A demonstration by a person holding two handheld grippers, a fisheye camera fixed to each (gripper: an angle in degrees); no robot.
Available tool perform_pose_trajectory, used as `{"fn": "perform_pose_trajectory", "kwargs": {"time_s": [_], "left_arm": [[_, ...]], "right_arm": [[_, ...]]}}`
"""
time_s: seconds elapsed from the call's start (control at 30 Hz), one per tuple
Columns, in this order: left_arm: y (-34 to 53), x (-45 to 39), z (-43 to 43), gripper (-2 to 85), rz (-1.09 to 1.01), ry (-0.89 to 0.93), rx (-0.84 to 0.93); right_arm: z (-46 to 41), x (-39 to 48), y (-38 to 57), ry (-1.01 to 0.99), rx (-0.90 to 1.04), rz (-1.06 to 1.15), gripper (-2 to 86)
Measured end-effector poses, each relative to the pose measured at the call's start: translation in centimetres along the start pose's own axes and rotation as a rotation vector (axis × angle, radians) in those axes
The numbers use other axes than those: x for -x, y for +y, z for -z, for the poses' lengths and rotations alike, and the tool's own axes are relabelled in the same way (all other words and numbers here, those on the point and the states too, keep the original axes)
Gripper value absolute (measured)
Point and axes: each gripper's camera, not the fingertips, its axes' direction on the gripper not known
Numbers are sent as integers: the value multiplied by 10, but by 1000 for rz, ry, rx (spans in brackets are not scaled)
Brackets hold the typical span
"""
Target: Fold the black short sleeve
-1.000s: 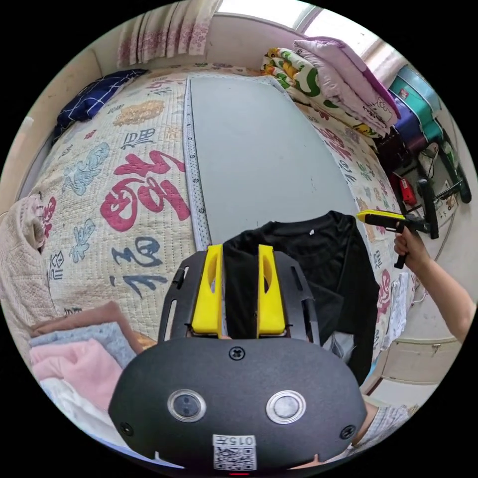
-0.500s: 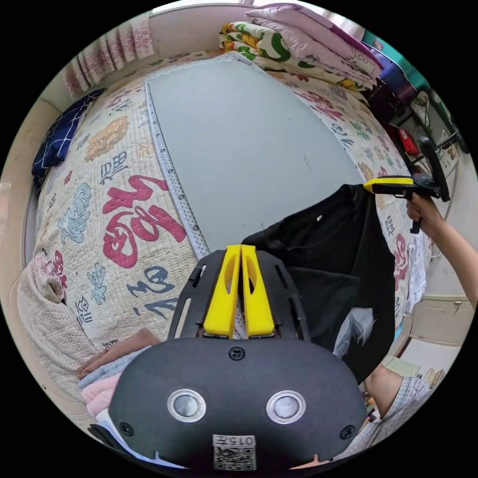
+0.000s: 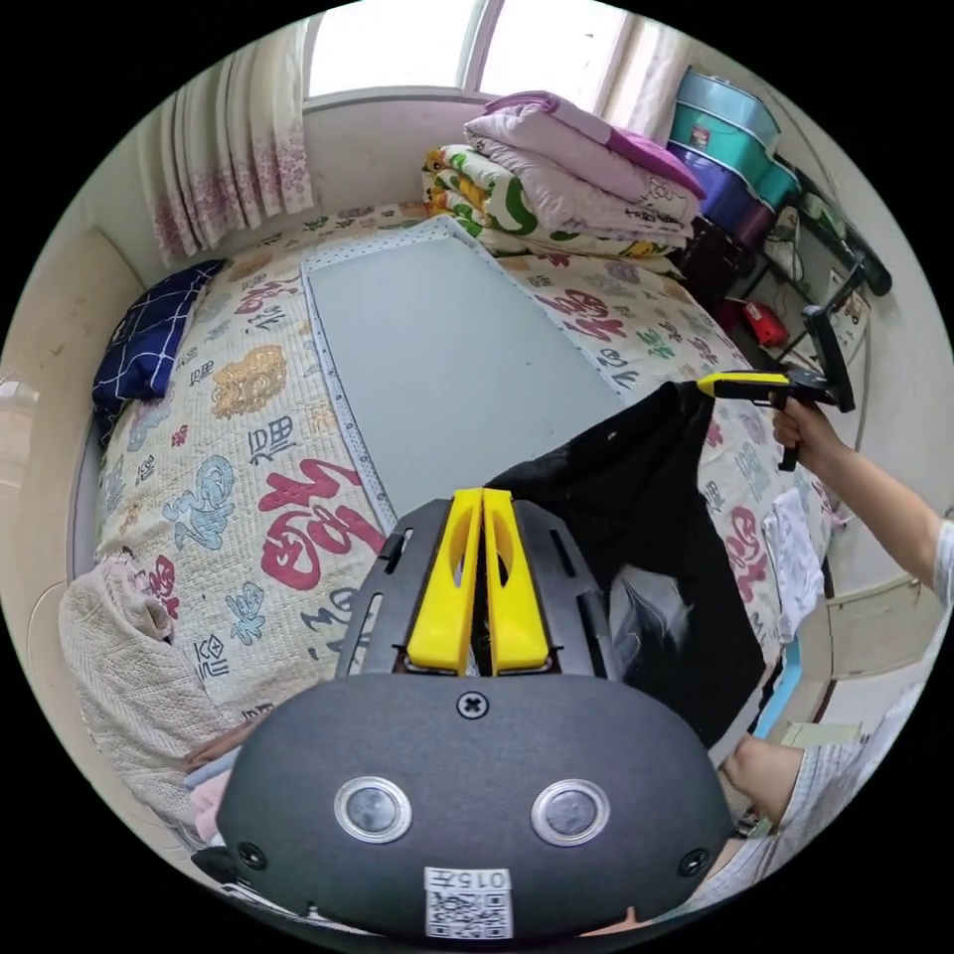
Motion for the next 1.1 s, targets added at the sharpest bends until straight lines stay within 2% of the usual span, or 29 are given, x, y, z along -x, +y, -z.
{"fn": "perform_pose_trajectory", "kwargs": {"time_s": [0.17,0.3,0.53,0.8,0.87,0.9,0.97,1.1], "left_arm": [[108,-36,16,-5,-18,192,115],[223,-77,-13,-5,54,330,263],[360,-149,-95,-4,37,381,481],[405,-186,-146,-4,-27,288,574],[414,-185,-156,-4,10,335,621],[419,-181,-155,-3,31,432,622],[415,-169,-141,1,52,454,590],[374,-117,-105,37,215,332,363]], "right_arm": [[82,58,117,-163,74,109,-1],[109,109,222,-288,250,111,0],[94,188,315,-245,555,211,2],[98,231,290,-208,660,180,30],[103,234,276,-224,699,160,46],[113,233,262,-277,697,133,53],[135,224,230,-357,654,82,60],[178,161,123,-351,364,-152,76]]}}
